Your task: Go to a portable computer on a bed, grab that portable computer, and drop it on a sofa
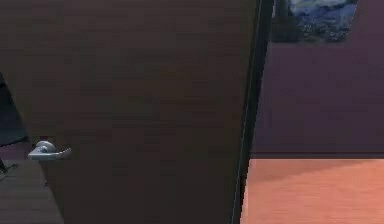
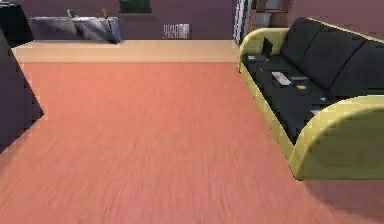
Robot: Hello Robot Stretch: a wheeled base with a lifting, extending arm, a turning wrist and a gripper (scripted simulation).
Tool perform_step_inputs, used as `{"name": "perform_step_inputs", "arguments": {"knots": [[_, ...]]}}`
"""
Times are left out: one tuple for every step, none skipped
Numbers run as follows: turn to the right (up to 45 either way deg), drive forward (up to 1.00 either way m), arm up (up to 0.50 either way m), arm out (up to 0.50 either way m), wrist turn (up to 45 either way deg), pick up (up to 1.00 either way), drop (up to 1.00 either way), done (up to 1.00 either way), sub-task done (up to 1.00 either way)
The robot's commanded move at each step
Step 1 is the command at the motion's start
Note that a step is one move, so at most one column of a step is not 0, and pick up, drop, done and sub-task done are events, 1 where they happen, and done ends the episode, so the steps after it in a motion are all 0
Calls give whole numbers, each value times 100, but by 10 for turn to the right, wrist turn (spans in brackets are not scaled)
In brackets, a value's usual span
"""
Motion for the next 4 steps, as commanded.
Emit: {"name": "perform_step_inputs", "arguments": {"knots": [[-450, 0, 0, 0, 0, 0, 0, 0, 0], [-450, 0, 0, 0, 0, 0, 0, 0, 0], [-210, 0, 0, 0, 0, 0, 0, 0, 0], [0, 80, 0, 0, 0, 0, 0, 0, 0]]}}
